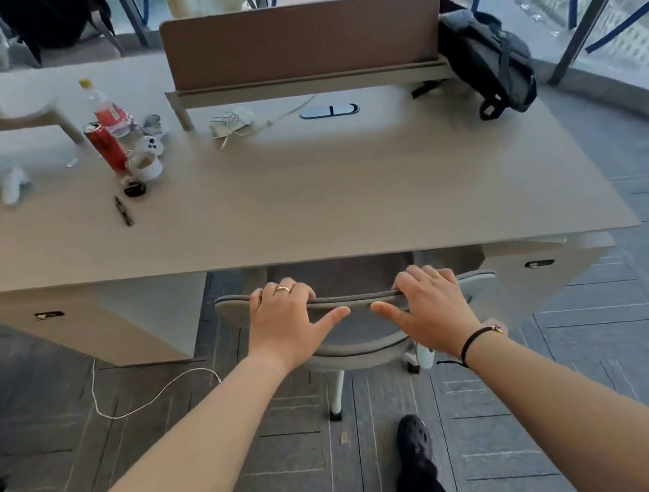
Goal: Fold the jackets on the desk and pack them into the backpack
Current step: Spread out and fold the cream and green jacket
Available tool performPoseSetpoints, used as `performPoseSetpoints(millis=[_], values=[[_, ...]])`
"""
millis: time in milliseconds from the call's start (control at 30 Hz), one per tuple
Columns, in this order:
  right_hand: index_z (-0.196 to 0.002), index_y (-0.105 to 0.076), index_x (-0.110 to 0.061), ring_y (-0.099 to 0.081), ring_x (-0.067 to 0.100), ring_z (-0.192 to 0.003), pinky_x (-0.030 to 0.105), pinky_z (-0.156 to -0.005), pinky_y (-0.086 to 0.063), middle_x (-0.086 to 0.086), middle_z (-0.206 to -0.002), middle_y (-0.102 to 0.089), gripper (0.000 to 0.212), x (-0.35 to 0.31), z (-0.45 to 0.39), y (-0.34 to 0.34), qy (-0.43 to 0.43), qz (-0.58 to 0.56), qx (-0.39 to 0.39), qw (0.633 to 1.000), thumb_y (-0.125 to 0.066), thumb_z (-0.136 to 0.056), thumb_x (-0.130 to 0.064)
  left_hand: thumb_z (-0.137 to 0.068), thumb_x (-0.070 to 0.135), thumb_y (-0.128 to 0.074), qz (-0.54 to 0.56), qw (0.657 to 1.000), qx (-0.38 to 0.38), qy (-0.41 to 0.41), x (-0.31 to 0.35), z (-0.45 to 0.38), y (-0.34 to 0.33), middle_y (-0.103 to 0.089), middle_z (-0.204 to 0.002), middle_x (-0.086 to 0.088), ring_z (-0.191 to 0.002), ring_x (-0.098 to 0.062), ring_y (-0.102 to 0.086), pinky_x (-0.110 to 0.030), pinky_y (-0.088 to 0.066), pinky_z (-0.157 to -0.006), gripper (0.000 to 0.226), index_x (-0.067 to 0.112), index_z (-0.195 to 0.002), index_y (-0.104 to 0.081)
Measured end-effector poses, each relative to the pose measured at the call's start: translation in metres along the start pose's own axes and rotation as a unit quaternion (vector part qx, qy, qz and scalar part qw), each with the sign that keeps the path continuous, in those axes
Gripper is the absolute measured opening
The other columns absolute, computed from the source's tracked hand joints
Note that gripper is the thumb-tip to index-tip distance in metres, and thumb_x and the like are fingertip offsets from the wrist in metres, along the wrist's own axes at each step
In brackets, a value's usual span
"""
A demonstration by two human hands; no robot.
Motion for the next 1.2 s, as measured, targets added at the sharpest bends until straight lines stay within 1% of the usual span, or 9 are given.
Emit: performPoseSetpoints(millis=[233, 367, 500, 667, 867, 967, 1067, 1133, 1200], values=[[-0.098, -0.057, -0.024, -0.052, 0.018, -0.094, 0.036, -0.091, -0.037, -0.008, -0.094, -0.053, 0.063, 0.063, -0.068, 0.008, 0.018, -0.005, 0.010, 1.000, -0.028, -0.088, -0.080, -0.075, 0.095, -0.024, -0.002, 1.000, -0.007, 0.028, 0.035, -0.079, -0.009, -0.058, -0.102, 0.010, -0.100, -0.018, -0.052, -0.038, -0.033, -0.093, 0.080, 0.029, -0.103, -0.061], [-0.091, -0.054, -0.024, -0.052, 0.020, -0.089, 0.038, -0.087, -0.039, -0.008, -0.089, -0.051, 0.063, 0.085, -0.097, 0.012, 0.015, 0.020, 0.019, 1.000, -0.028, -0.087, -0.082, -0.074, 0.095, -0.025, 0.000, 0.999, -0.019, 0.038, 0.045, -0.113, -0.014, -0.054, -0.098, 0.010, -0.098, -0.019, -0.049, -0.037, -0.031, -0.090, 0.076, 0.031, -0.099, -0.058], [-0.086, -0.054, -0.022, -0.052, 0.023, -0.083, 0.040, -0.082, -0.039, -0.005, -0.085, -0.053, 0.063, 0.081, -0.107, 0.007, 0.013, 0.021, 0.038, 0.999, -0.027, -0.088, -0.079, -0.069, 0.099, -0.023, 0.004, 0.999, -0.007, 0.038, 0.035, -0.131, -0.014, -0.053, -0.098, 0.010, -0.098, -0.020, -0.050, -0.039, -0.034, -0.094, 0.080, 0.033, -0.097, -0.058], [-0.084, -0.053, -0.022, -0.051, 0.023, -0.081, 0.040, -0.080, -0.039, -0.004, -0.084, -0.052, 0.061, 0.077, -0.110, 0.008, 0.016, 0.021, 0.047, 0.999, -0.028, -0.090, -0.077, -0.066, 0.101, -0.021, 0.004, 0.999, -0.009, 0.038, 0.031, -0.136, -0.008, -0.052, -0.096, 0.012, -0.097, -0.019, -0.050, -0.039, -0.034, -0.094, 0.082, 0.034, -0.094, -0.058], [-0.089, -0.052, -0.023, -0.050, 0.021, -0.083, 0.038, -0.083, -0.039, -0.006, -0.087, -0.051, 0.063, 0.075, -0.110, 0.010, 0.008, 0.047, 0.023, 0.999, -0.023, -0.090, -0.079, -0.069, 0.099, -0.024, 0.006, 1.000, -0.009, 0.027, 0.031, -0.135, -0.007, -0.054, -0.100, 0.012, -0.099, -0.019, -0.049, -0.038, -0.033, -0.093, 0.079, 0.034, -0.097, -0.059], [-0.096, -0.052, -0.024, -0.050, 0.021, -0.090, 0.038, -0.090, -0.038, -0.006, -0.094, -0.051, 0.062, 0.074, -0.106, 0.012, -0.015, 0.042, -0.015, 0.999, -0.024, -0.089, -0.079, -0.071, 0.097, -0.028, 0.005, 0.999, -0.042, 0.023, 0.032, -0.133, -0.007, -0.055, -0.108, 0.011, -0.105, -0.020, -0.048, -0.039, -0.032, -0.095, 0.076, 0.035, -0.103, -0.059], [-0.107, -0.054, -0.024, -0.050, 0.022, -0.103, 0.038, -0.100, -0.035, -0.004, -0.105, -0.054, 0.057, 0.072, -0.101, 0.016, -0.049, 0.017, -0.042, 0.998, -0.034, -0.090, -0.075, -0.075, 0.093, -0.032, 0.011, 0.996, -0.082, 0.023, 0.035, -0.130, -0.005, -0.053, -0.118, 0.010, -0.112, -0.022, -0.046, -0.039, -0.031, -0.100, 0.070, 0.038, -0.110, -0.059], [-0.119, -0.054, -0.024, -0.050, 0.024, -0.116, 0.039, -0.109, -0.029, -0.002, -0.117, -0.056, 0.050, 0.070, -0.091, 0.019, -0.067, 0.003, -0.038, 0.997, -0.044, -0.093, -0.065, -0.083, 0.082, -0.043, 0.034, 0.995, -0.092, 0.013, 0.038, -0.127, -0.005, -0.053, -0.124, 0.010, -0.117, -0.023, -0.046, -0.039, -0.029, -0.103, 0.058, 0.038, -0.118, -0.060], [-0.135, -0.050, -0.024, -0.041, 0.024, -0.134, 0.040, -0.119, -0.022, -0.001, -0.136, -0.052, 0.049, 0.068, -0.078, 0.023, -0.076, -0.050, -0.024, 0.996, -0.050, -0.096, -0.055, -0.092, 0.061, -0.056, 0.104, 0.993, -0.049, 0.004, 0.040, -0.123, -0.002, -0.060, -0.123, 0.007, -0.118, -0.023, -0.051, -0.038, -0.031, -0.104, 0.040, 0.033, -0.119, -0.065]])
Point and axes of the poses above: each hand's wrist, its own z-axis away from the middle knuckle, its own y-axis out of the back of the hand, x = y × z, the point moved 6 cm from there along -z, towards the middle knuckle
